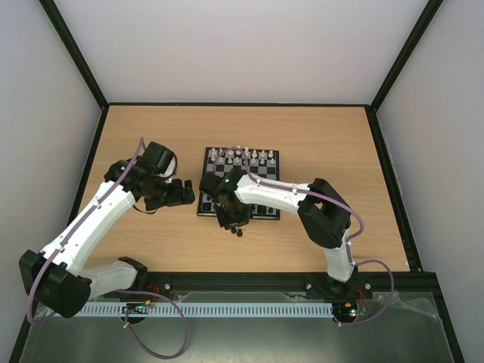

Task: Set up the chess pieces on the board
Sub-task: Pick up the chess piece at the center of the board.

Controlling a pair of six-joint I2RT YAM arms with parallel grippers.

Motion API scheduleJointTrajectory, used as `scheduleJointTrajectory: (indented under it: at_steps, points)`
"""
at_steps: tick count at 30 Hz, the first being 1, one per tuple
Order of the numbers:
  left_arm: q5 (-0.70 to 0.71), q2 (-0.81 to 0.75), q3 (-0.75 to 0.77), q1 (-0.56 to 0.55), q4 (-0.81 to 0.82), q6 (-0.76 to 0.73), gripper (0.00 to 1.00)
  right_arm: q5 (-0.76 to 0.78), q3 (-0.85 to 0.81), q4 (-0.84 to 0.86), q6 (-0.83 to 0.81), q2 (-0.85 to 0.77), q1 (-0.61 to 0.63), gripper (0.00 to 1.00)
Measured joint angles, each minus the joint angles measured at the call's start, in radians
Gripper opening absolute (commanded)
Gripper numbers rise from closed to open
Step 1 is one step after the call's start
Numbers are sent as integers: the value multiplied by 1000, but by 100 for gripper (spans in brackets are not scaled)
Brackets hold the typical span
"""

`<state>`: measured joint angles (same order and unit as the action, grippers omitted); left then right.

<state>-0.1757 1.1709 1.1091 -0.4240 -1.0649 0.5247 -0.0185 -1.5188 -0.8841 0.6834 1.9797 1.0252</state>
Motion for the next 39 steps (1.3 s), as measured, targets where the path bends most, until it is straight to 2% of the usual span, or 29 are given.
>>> scheduleJointTrajectory:
  at_steps: [16,25,34,39]
  points:
    - [0,26,1,0,1,-6,99,-7,13,19,-15,19,-16,19]
    - [1,37,1,5,4,-11,99,-8,1,17,-30,43,-20,10]
    - [0,59,8,13,6,-21,99,1,-167,-50,-44,58,-42,10]
    - [0,69,23,13,8,-21,99,0,-208,-79,-67,57,-103,10]
